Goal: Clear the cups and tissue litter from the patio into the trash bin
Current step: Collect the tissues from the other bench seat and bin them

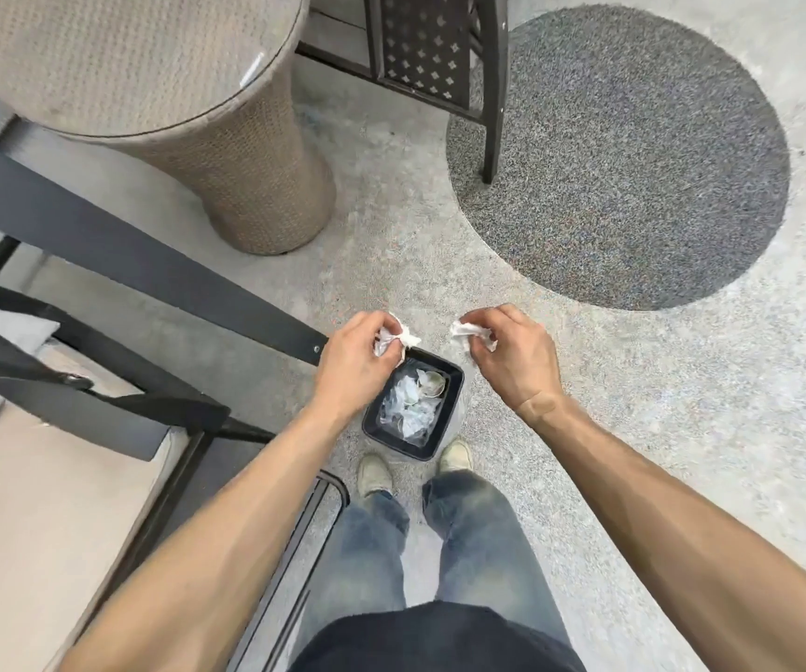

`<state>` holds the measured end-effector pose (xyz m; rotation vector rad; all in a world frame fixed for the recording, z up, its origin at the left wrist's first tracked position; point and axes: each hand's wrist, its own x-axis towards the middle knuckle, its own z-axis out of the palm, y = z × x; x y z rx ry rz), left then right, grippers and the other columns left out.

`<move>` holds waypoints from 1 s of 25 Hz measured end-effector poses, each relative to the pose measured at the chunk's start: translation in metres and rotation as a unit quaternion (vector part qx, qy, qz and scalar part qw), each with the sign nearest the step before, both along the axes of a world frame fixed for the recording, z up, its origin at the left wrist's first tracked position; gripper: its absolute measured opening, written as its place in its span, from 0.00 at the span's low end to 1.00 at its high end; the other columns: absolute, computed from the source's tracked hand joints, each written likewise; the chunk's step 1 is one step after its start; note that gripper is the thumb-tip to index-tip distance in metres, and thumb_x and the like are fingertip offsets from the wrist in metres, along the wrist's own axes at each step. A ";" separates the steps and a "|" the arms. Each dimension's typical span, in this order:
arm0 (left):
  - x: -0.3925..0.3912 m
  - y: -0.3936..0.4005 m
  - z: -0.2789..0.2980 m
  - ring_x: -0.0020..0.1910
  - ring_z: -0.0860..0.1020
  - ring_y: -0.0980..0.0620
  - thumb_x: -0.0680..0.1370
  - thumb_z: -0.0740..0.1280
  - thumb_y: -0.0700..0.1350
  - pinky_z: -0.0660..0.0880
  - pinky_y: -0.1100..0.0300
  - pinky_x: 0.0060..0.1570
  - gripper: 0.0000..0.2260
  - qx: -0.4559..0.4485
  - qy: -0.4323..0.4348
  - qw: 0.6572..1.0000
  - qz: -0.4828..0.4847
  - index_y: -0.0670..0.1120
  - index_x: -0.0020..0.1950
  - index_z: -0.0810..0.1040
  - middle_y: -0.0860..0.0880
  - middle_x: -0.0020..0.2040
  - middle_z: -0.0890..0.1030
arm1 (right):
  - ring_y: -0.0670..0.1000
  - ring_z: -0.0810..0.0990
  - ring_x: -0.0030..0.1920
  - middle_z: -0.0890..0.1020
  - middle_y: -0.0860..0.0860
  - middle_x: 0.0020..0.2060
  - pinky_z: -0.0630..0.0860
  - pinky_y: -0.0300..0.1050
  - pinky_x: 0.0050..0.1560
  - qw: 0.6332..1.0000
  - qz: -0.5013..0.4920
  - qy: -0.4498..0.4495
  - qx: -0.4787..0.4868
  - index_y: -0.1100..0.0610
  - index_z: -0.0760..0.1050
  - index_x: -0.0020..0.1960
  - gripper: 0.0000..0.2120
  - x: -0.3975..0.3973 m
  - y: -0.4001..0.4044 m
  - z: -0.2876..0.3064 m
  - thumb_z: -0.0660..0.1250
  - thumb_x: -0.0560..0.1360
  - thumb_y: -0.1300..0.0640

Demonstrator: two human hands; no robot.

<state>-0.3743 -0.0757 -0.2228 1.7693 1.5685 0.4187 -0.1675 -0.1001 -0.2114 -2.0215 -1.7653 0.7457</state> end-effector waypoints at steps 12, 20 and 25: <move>0.001 -0.043 -0.274 0.41 0.77 0.50 0.76 0.70 0.43 0.71 0.57 0.39 0.06 -0.263 0.064 0.956 0.116 0.53 0.48 0.75 0.50 0.47 0.80 | 0.51 0.78 0.43 0.77 0.51 0.57 0.69 0.40 0.44 0.971 -0.015 -0.018 -0.237 0.51 0.77 0.59 0.14 -0.043 -0.024 -0.288 0.68 0.75 0.60; 0.010 -0.055 -0.382 0.45 0.78 0.45 0.77 0.67 0.44 0.72 0.56 0.42 0.03 -0.252 0.139 0.954 0.085 0.50 0.50 0.76 0.47 0.52 0.80 | 0.61 0.81 0.45 0.80 0.57 0.53 0.73 0.46 0.41 0.963 0.006 -0.096 -0.253 0.55 0.77 0.60 0.15 -0.063 -0.026 -0.393 0.66 0.75 0.63; 0.017 -0.057 -0.401 0.48 0.79 0.43 0.79 0.65 0.46 0.70 0.56 0.40 0.08 -0.247 0.172 0.950 0.081 0.51 0.57 0.76 0.46 0.54 0.82 | 0.61 0.81 0.46 0.80 0.57 0.53 0.70 0.46 0.40 0.959 -0.007 -0.102 -0.262 0.53 0.75 0.61 0.16 -0.063 -0.032 -0.415 0.67 0.74 0.62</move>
